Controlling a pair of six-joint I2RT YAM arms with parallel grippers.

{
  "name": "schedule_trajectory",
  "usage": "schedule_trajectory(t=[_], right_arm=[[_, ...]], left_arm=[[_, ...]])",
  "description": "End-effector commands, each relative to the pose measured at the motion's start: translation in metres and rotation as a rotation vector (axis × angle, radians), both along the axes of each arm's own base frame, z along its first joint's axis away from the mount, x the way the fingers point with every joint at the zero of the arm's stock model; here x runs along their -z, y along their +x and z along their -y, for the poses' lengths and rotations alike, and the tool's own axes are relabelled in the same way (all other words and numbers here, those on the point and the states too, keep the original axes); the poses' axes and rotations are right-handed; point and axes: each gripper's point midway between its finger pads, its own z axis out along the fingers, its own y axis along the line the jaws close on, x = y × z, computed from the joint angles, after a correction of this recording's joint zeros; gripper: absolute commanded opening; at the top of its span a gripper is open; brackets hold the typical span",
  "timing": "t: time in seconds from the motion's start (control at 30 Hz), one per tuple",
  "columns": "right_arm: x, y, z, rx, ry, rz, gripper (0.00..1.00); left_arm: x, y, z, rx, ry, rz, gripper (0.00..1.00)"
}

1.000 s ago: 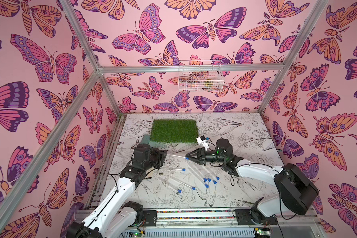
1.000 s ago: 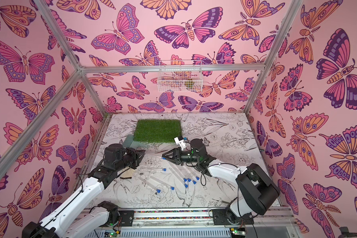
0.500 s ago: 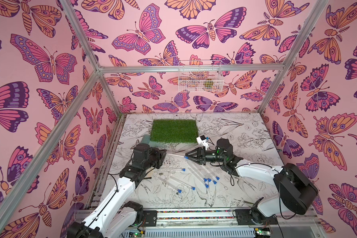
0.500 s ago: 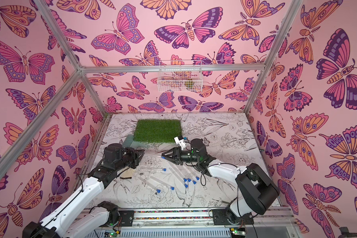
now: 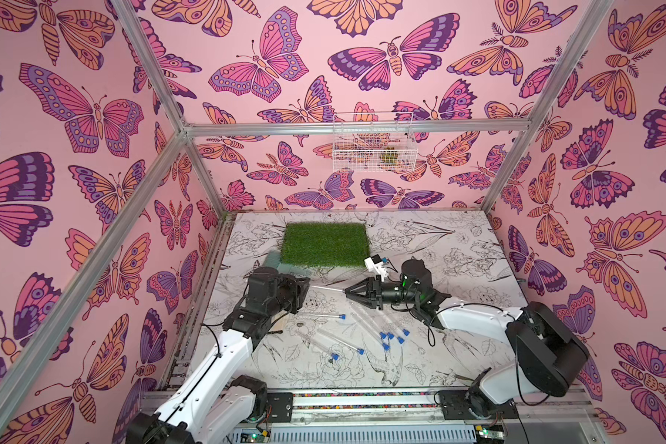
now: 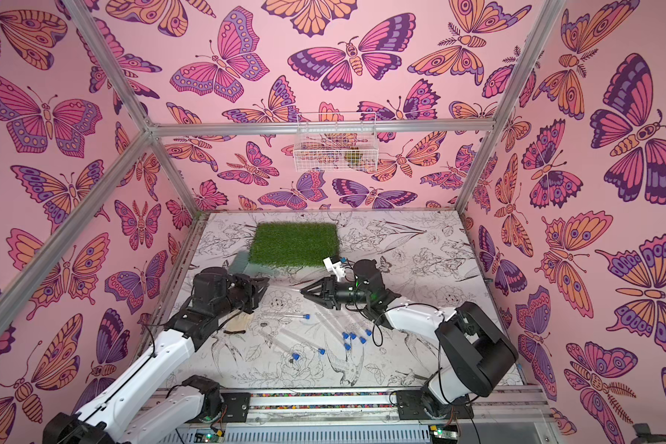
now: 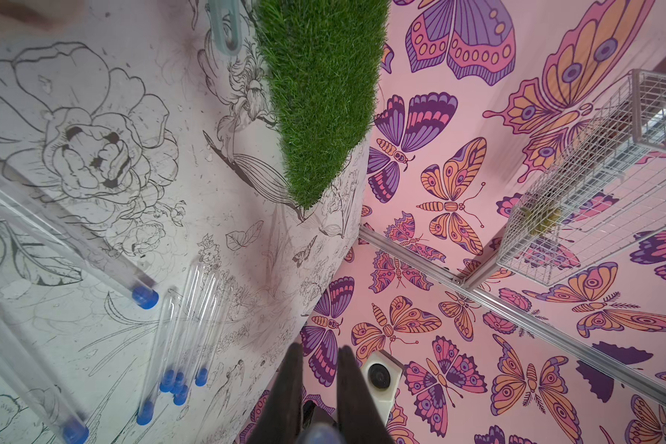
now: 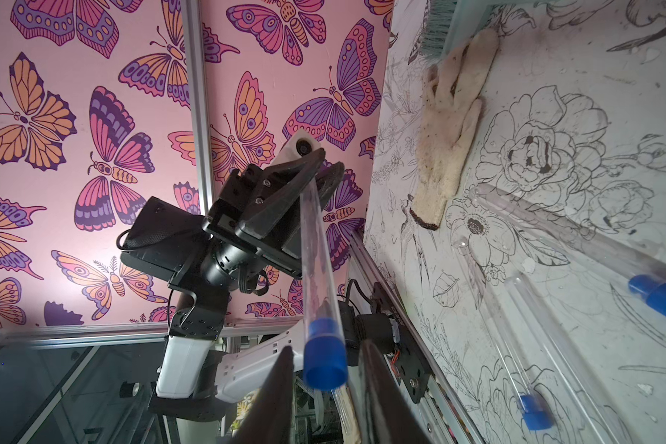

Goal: Remove stoppers from test tubes
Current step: Open the stopper on the test tube.

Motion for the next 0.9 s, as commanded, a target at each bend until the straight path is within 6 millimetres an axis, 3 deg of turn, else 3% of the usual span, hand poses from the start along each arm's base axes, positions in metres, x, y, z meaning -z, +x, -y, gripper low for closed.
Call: schedule_trajectory(t=[0.0, 0.87], right_arm=[[-0.0148, 0.0002, -0.0076, -0.023, 0.037, 0.036, 0.29], [-0.0119, 0.001, -0.0044, -0.007, 0.03, 0.06, 0.14]], left_arm=[[0.0078, -0.0003, -0.0024, -0.011, -0.002, -0.015, 0.0], [0.0102, -0.0007, -0.004, -0.016, 0.0, -0.025, 0.0]])
